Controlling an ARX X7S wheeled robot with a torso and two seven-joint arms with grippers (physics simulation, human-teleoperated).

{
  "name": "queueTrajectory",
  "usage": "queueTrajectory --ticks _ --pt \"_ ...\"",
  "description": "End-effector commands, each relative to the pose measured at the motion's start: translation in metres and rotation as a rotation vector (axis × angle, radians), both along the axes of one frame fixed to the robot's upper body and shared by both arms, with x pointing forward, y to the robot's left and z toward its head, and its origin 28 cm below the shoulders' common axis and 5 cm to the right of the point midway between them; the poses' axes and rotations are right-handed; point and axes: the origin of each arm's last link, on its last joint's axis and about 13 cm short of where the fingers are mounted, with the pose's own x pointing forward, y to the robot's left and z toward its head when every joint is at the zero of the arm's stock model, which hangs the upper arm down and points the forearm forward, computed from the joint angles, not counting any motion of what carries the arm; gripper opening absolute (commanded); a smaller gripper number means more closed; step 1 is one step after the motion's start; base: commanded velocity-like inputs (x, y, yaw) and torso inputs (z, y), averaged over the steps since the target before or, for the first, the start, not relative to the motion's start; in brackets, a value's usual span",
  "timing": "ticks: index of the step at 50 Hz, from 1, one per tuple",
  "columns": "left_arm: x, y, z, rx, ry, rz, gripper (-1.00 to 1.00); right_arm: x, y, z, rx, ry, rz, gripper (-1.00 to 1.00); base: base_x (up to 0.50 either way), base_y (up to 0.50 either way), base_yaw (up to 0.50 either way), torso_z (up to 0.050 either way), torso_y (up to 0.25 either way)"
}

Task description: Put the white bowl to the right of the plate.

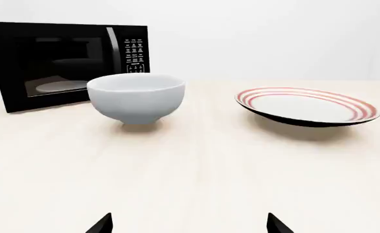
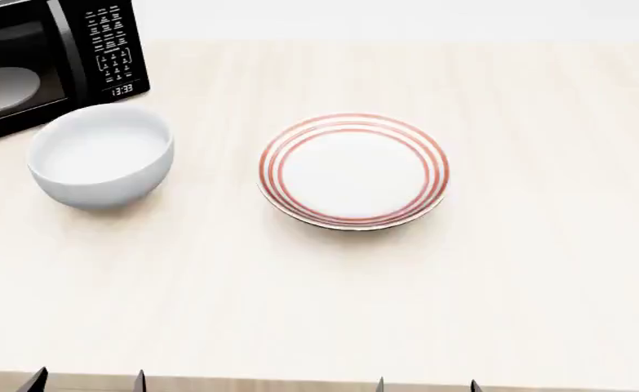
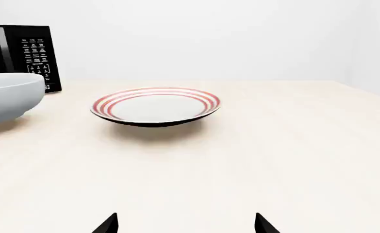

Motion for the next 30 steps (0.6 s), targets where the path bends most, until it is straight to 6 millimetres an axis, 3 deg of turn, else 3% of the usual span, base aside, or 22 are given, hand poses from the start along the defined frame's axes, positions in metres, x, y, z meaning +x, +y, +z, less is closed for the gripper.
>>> queueTrajectory --ticks 1,7,10,16,20,24,30 --pt "-0.001 0.0 0.001 0.0 0.0 0.0 1.0 -0.001 0.0 0.001 0.0 0.0 0.0 1.0 0.0 0.0 0.0 0.0 0.0" --pt "0.0 0.001 0.004 0.009 0.059 0.009 1.0 -0.001 -0.001 0.003 -0.004 0.04 0.015 1.0 0.0 0.0 0.0 0.0 0.0" --pt "0.004 0.003 0.02 -0.003 0.091 0.019 1.0 -0.001 -0.004 0.012 -0.035 0.027 -0.01 1.0 0.0 0.0 0.0 0.0 0.0" --pt "0.016 0.003 0.081 0.05 0.078 -0.03 1.0 0.016 -0.015 0.072 -0.021 -0.012 -0.033 1.0 0.0 0.0 0.0 0.0 0.0" --pt "0.016 0.006 0.11 0.055 0.026 -0.028 1.0 0.022 -0.02 0.106 0.046 -0.028 0.015 1.0 0.0 0.0 0.0 0.0 0.0" --pt "0.015 0.011 0.13 0.059 0.002 -0.019 1.0 0.028 -0.023 0.131 0.069 -0.025 0.028 1.0 0.0 0.0 0.0 0.0 0.0" --pt "0.017 0.015 0.143 0.066 -0.014 0.001 1.0 0.03 -0.023 0.147 0.036 -0.082 0.008 1.0 0.0 0.0 0.0 0.0 0.0"
